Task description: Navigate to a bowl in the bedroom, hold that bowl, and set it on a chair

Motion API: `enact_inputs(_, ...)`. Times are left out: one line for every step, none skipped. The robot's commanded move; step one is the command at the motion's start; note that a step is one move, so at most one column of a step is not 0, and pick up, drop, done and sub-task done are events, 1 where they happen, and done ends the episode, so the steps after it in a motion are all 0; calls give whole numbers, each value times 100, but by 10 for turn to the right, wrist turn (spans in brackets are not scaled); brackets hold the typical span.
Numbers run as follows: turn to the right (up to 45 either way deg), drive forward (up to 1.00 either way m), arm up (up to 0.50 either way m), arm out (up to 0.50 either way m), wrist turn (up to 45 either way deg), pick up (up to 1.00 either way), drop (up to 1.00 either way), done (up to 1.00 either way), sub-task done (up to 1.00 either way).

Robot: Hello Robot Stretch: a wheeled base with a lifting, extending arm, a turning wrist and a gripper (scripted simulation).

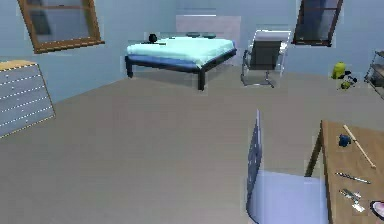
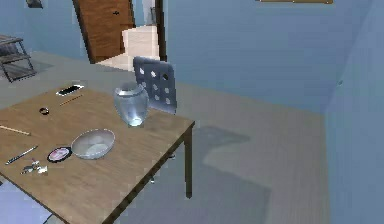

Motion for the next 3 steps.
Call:
enact_inputs(-240,0,0,0,0,0,0,0,0)
enact_inputs(0,0,50,0,0,0,0,0,0)
enact_inputs(0,0,38,0,0,0,0,0,0)
